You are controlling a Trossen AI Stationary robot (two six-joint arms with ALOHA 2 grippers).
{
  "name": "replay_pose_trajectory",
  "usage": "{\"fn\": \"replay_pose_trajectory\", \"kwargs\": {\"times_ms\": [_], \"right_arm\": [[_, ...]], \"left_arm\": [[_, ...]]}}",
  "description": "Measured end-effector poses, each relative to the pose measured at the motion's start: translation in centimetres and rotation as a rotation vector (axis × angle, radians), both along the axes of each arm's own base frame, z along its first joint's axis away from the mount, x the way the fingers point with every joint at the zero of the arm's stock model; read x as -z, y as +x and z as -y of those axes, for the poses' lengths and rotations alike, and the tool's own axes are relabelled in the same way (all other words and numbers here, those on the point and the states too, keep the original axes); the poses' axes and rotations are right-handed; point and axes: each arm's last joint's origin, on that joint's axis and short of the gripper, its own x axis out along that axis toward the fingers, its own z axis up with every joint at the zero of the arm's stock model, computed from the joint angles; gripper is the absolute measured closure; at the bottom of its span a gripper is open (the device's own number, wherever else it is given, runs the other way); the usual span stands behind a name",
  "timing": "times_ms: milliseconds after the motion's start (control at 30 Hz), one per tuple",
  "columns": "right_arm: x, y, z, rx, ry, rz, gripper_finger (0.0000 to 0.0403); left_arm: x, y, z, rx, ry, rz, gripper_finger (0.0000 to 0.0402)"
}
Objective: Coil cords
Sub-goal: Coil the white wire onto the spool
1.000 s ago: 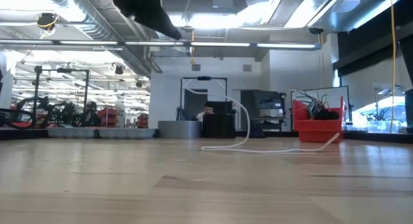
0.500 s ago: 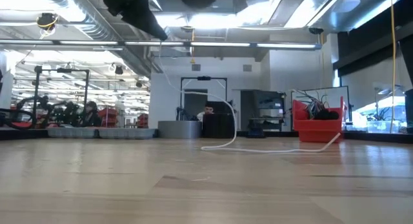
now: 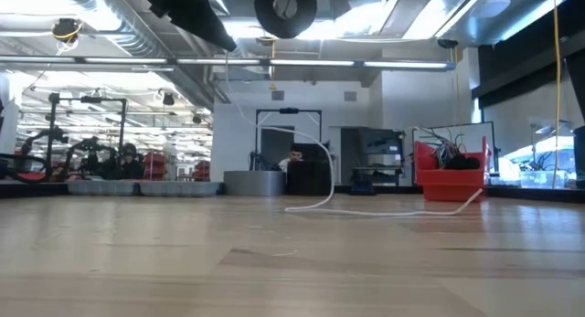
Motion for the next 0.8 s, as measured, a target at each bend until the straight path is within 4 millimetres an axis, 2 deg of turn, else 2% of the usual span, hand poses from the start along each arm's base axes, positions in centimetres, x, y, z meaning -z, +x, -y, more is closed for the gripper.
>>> {"fn": "replay_pose_trajectory", "kwargs": {"times_ms": [200, 367, 567, 800], "right_arm": [[-0.1, 0.0, 0.0, -0.009, 0.020, 0.010, 0.0397], [0.3, 0.1, 1.2, 0.118, -0.008, -0.018, 0.0397], [1.4, 0.6, 3.2, 0.184, 0.038, -0.074, 0.0397], [2.4, 2.0, 4.7, 0.226, 0.121, -0.012, 0.0397]], "left_arm": [[-0.2, 0.0, -0.5, -0.090, 0.046, 0.043, 0.0397], [-0.4, -0.2, 0.0, -0.063, 0.045, 0.054, 0.0399], [-2.1, -0.7, 1.0, -0.025, -0.014, 0.185, 0.0396], [-2.1, 0.4, 2.0, -0.005, -0.055, 0.269, 0.0397]]}}
